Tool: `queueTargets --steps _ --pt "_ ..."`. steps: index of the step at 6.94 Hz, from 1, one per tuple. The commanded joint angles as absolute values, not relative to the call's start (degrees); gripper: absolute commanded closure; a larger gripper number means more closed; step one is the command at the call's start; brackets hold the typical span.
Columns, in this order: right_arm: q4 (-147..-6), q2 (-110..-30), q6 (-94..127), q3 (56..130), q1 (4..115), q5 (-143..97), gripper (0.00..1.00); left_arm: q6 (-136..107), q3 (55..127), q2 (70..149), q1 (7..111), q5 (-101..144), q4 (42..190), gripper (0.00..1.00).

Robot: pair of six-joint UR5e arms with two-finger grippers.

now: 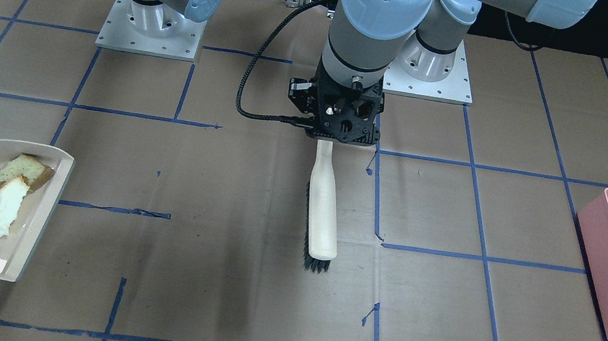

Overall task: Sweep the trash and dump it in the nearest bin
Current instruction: 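Lift the brush away while the right gripper raises the dustpan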

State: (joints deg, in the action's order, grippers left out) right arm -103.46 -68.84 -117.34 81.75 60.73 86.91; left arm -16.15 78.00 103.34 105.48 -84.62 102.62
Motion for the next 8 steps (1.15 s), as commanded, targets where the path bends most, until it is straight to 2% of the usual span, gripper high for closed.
queueTargets --steps 1,3,6,8 --pt "-101.3 -71.2 -117.4 81.8 60.7 85.0 0.98 -16.7 91.3 96.5 105.3 -84.1 97.0 1.00" --pt "-101.3 -71.5 -118.4 81.7 60.0 85.7 0.98 -20.3 102.5 94.5 108.6 -81.7 87.7 1.00" --pt "-101.3 -71.5 -121.4 81.4 55.7 89.1 0.97 -22.2 109.5 95.2 116.9 -81.6 82.7 1.00" --pt "-100.4 -71.3 -126.8 79.8 50.6 89.6 0.97 -26.4 114.1 96.1 117.8 -78.9 76.1 1.00"
